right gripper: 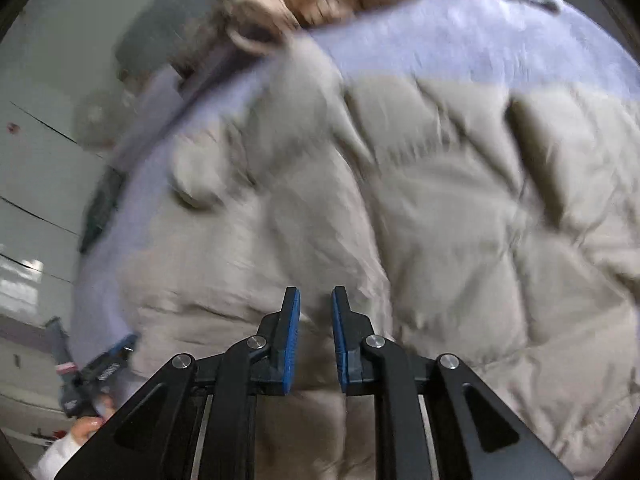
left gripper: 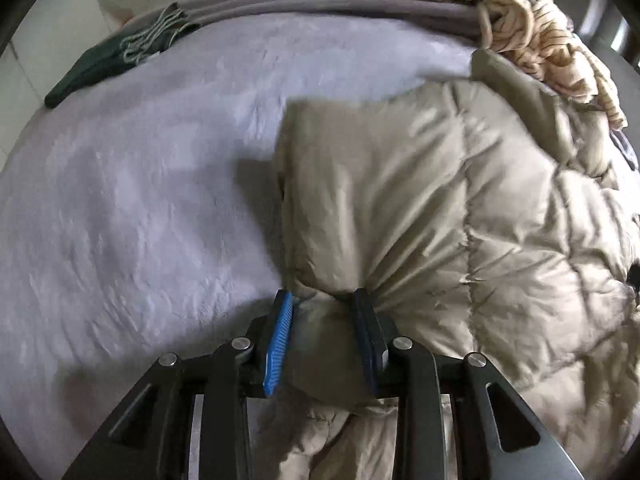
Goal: Fold large clothes
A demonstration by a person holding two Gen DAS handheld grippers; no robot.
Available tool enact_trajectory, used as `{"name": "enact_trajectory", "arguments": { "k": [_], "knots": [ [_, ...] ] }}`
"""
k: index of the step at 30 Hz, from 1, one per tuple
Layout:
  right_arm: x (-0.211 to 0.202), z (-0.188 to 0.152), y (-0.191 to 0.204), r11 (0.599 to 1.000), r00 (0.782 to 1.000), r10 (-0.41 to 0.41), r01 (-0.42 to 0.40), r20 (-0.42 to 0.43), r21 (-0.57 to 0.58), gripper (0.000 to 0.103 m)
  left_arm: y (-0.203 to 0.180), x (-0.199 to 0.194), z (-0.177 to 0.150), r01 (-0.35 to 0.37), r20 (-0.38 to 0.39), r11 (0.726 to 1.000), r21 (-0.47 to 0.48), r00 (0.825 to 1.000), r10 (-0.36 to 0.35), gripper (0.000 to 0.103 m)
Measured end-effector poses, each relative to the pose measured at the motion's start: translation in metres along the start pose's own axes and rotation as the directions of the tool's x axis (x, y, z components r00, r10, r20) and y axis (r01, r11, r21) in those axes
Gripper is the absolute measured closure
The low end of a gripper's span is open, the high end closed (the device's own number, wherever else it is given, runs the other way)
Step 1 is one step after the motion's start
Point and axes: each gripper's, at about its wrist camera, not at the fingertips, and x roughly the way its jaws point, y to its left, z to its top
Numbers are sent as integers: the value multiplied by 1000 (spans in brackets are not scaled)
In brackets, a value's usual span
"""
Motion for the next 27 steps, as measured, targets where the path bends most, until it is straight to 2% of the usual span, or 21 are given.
{"name": "enact_trajectory", "arguments": {
  "k": [1,3,5,8,9,11,12,14,16,17,19,21,24,27],
  "knots": [
    [7,-6,-10,1000,1000,6,-5,-17,30,98,0,2,-1,-4,2,1000,-7,1000,4,69],
    [7,-11,-22,994,999,39,-39,-2,102,103,-2,1,3,-17,-8,1000,-4,1000,17,69],
    [-6,-11,-29,985,998,54,-55,9,163,97,-4,-7,5,-30,-12,999,10,999,31,69],
    [-37,-17,-28,986,997,58,-64,41,155,94,-7,-28,8,-33,7,999,27,999,33,69],
    [-48,-18,-31,984,996,70,-77,50,158,90,-10,-37,6,-36,20,999,31,999,35,69],
    [-64,-26,-37,983,996,70,-78,54,167,71,-15,-53,3,-29,31,999,40,999,28,69],
    [-68,-32,-35,982,997,61,-70,54,174,57,-20,-58,0,-19,29,999,43,999,18,69],
    [-77,-40,-39,980,997,59,-68,55,187,53,-29,-67,-6,1,23,999,50,1000,-2,69],
    [-86,-52,-56,975,998,52,-61,47,214,53,-39,-74,-13,17,26,998,56,1000,-18,34],
    [-95,-61,-67,973,998,49,-58,45,224,53,-44,-78,-16,18,36,998,55,999,-20,0],
    [-101,-72,-75,968,999,35,-44,38,247,53,-54,-91,-24,13,88,998,65,996,-18,0],
    [-107,-80,-82,963,999,23,-34,41,267,52,-65,-91,-30,30,74,995,100,997,-37,0],
    [-116,-90,-88,956,998,7,-24,59,291,39,-82,-90,-34,49,37,989,142,998,-54,0],
    [-126,-96,-94,950,997,-7,-19,82,312,36,-95,-90,-35,76,27,980,184,996,-82,0]
  ]
}}
